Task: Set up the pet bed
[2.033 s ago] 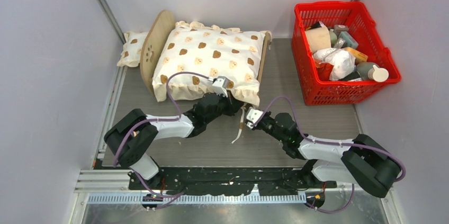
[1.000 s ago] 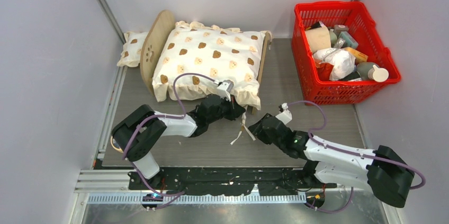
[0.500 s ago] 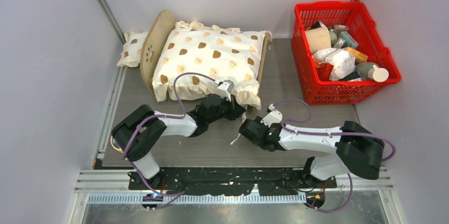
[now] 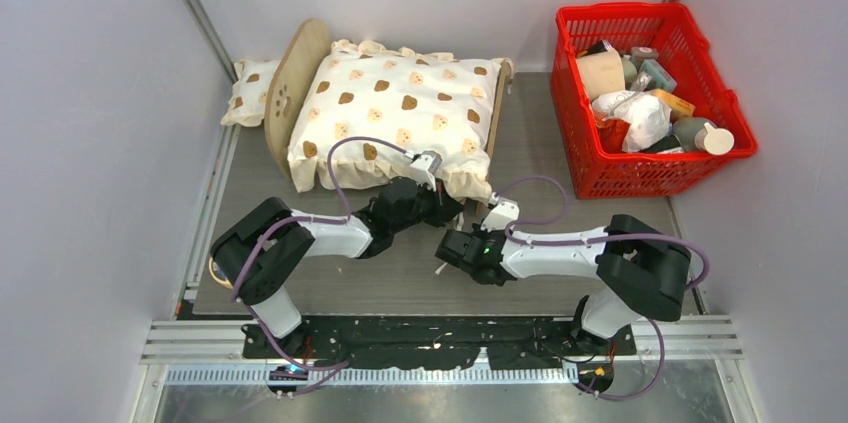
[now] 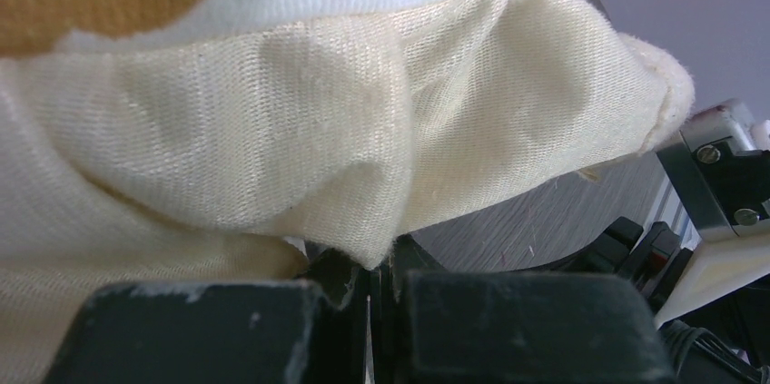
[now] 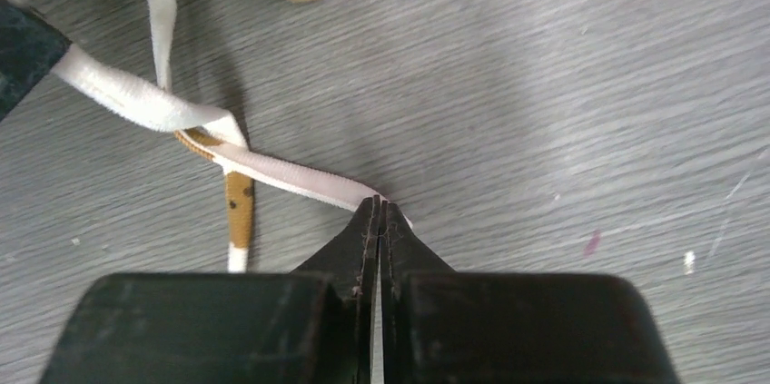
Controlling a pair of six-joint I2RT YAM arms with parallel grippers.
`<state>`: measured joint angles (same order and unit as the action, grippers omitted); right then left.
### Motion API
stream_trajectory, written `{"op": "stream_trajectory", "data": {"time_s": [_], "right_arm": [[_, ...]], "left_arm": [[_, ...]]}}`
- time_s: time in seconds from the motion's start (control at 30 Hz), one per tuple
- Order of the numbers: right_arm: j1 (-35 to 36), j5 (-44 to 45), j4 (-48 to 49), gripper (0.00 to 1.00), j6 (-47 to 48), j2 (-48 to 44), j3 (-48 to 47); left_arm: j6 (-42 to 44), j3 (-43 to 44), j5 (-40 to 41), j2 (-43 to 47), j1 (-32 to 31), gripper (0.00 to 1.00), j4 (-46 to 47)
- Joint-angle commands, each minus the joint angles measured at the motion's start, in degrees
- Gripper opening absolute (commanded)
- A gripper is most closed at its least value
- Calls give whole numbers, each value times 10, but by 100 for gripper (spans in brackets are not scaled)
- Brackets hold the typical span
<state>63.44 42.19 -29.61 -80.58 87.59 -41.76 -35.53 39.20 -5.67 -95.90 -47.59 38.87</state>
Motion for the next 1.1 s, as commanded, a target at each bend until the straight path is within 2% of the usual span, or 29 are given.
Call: {"op": "stream_trajectory", "data": {"time_s": [0.0,0.27,0.37,0.43,0.47,0.5,0.53,0.6,0.77,0.87,0.93,1.07], "right_arm": [[-1,81,-31,5,82,7,5],[-4,113,123,5,278,-113,94],[-12,97,168,5,315,-142,118],[-16,81,154,5,310,-155,120],[-16,78,127,16,245,-164,107],[-17,69,38,26,192,-173,93],[-18,59,-5,41,89,-178,64],[-18,23,-77,53,1,-192,30],[-58,-44,-125,52,-140,-196,20],[-108,-157,-133,48,-174,-169,22],[-130,-199,-131,45,-193,-151,26],[-139,-210,-110,45,-241,-143,33]], "left_arm": [[4,16,-4,2,3,0,8],[6,11,-4,3,4,0,3],[3,10,-7,2,4,0,5],[0,10,-9,0,4,0,7],[0,10,-10,0,4,0,8],[0,10,-10,0,4,0,7],[1,9,-10,1,4,0,6],[2,8,-10,1,4,0,7],[-2,8,-14,-5,4,0,14],[-3,5,-15,-2,4,0,15],[-2,2,-14,-1,4,0,17],[-5,3,-17,-5,4,0,24]]}}
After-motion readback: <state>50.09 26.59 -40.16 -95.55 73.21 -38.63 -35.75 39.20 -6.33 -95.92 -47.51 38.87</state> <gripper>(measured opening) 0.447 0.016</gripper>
